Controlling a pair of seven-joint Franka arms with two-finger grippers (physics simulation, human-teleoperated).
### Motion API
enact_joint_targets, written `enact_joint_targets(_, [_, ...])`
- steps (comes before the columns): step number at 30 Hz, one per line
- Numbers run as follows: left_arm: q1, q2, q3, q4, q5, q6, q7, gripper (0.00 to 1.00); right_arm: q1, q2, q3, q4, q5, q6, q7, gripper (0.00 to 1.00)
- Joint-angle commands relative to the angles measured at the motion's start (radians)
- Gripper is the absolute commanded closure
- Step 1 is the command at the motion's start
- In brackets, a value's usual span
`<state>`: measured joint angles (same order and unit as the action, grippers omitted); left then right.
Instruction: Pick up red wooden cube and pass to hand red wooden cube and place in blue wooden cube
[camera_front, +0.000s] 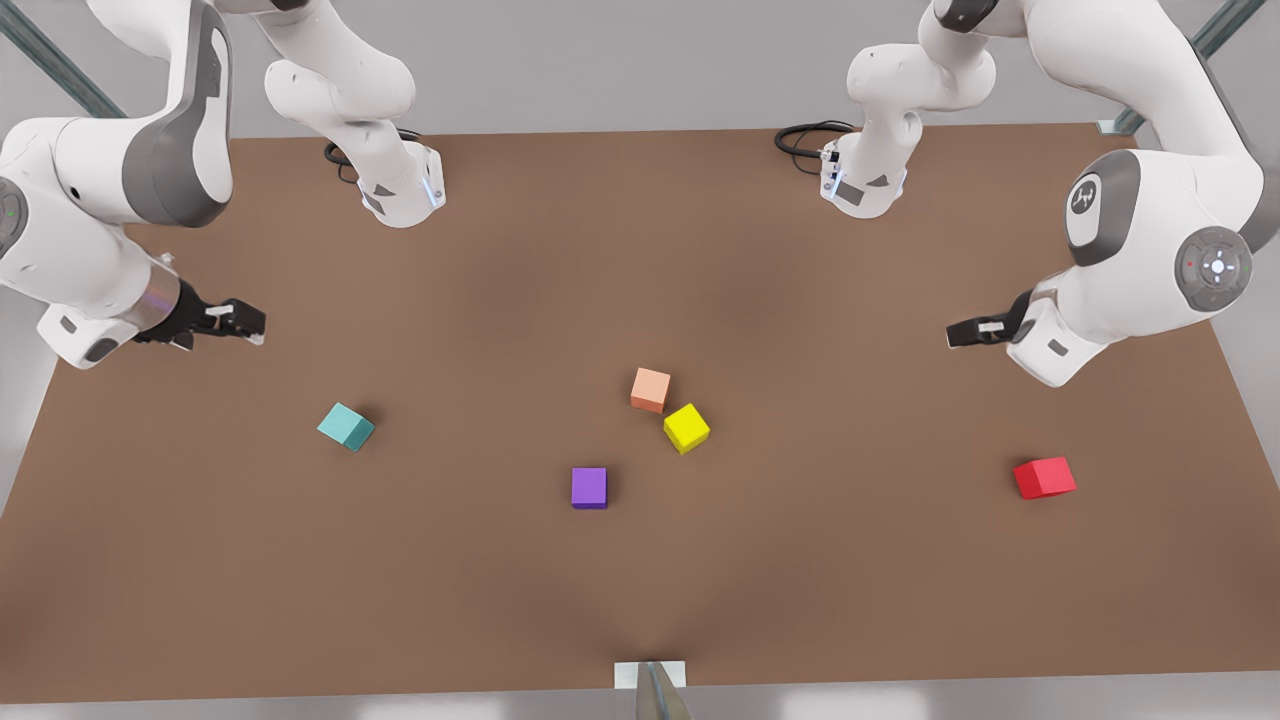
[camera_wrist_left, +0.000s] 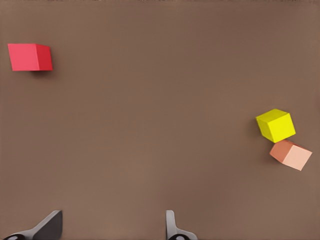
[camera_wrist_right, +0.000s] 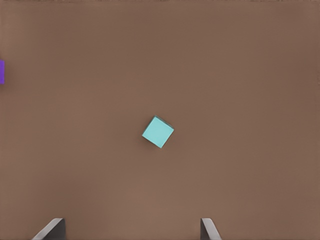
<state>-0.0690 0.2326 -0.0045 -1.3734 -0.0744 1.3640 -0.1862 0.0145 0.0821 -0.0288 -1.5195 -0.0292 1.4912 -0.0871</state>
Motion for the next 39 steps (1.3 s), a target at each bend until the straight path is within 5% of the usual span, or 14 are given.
enact_joint_targets(1, [0.002, -0.001, 0.000, 0.000, 0.001, 0.026, -0.064, 0.00, -0.005, -0.001, 0.000, -0.002, 0.002, 0.034, -0.023, 0.00])
enact_joint_targets(3, [0.003, 0.025, 0.006, 0.005, 0.002, 0.027, -0.065, 0.00, -0.005, -0.001, 0.000, -0.002, 0.002, 0.032, -0.023, 0.00])
enact_joint_targets(7, [0.166, 0.491, 0.026, 0.390, -0.001, 0.107, 0.131, 0.00, -0.011, 0.005, -0.005, -0.007, 0.032, 0.032, -0.017, 0.00])
enact_joint_targets(13, [0.290, 0.652, 0.077, 0.379, -0.002, 0.409, 0.413, 0.00, -0.008, 0.004, -0.005, -0.013, 0.034, 0.026, -0.016, 0.00])
enact_joint_targets(39, [0.333, 0.723, 0.090, 0.235, 0.021, 0.535, 0.545, 0.00, -0.008, 0.005, -0.003, -0.031, 0.040, 0.027, -0.019, 0.00])
